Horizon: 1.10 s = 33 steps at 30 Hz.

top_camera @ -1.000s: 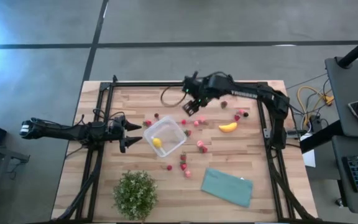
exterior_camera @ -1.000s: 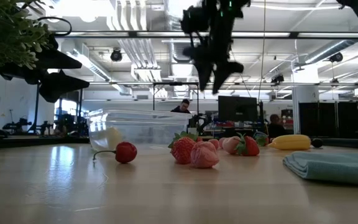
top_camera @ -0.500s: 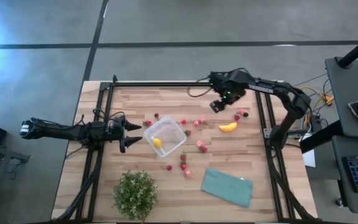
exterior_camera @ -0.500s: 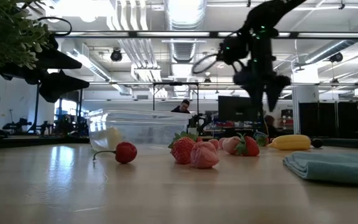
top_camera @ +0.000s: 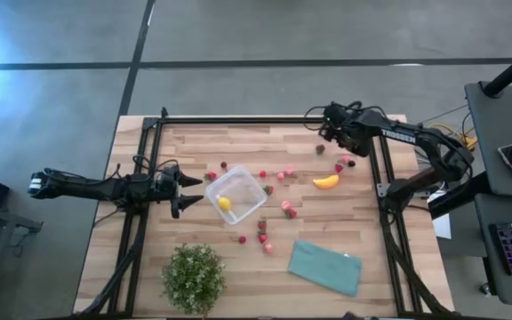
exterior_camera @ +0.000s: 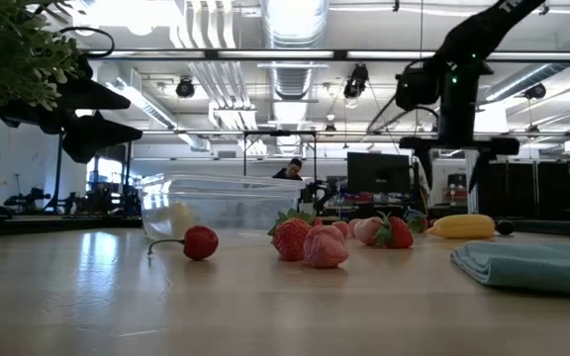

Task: Pick and placing Produce into tupperware
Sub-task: Put the pink peach into the transparent bin

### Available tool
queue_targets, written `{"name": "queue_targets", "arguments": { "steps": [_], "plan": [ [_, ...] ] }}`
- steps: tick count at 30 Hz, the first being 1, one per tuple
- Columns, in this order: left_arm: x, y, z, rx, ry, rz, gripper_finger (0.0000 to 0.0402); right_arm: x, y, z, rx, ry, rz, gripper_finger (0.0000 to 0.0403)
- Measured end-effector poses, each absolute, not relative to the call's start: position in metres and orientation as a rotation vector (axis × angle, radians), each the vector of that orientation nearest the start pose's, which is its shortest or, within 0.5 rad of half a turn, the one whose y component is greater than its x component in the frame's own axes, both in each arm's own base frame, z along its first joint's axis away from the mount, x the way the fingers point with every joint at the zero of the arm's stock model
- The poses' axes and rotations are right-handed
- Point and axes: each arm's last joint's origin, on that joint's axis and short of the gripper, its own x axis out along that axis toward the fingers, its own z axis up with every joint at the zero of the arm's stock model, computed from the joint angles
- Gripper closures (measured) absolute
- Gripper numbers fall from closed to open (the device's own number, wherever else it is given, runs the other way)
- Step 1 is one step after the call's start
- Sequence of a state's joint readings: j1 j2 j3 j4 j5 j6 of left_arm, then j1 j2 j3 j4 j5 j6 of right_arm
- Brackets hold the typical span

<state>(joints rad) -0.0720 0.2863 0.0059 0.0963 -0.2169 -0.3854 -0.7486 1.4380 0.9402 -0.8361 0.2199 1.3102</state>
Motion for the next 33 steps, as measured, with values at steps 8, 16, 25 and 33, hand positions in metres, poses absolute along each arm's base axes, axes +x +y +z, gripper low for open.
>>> {"name": "queue_targets", "arguments": {
  "steps": [8,16,25,33],
  "plan": [
    [0.113,-0.002,0.150,-0.357,0.154,0.178,0.0109,0.165,-0.184,0.196,1.702,0.243,-1.872,0.0126],
    [0.113,-0.002,0.150,-0.357,0.153,0.178,0.0109,0.153,-0.206,0.210,1.728,-0.141,-2.025,0.0144],
    [0.113,-0.002,0.150,-0.357,0.152,0.178,0.0109,0.151,-0.229,0.194,1.786,-0.267,-2.047,0.0158],
    [0.113,-0.002,0.150,-0.357,0.152,0.178,0.0109,0.157,-0.251,0.176,1.777,-0.143,-2.112,0.0161]
  ]
}}
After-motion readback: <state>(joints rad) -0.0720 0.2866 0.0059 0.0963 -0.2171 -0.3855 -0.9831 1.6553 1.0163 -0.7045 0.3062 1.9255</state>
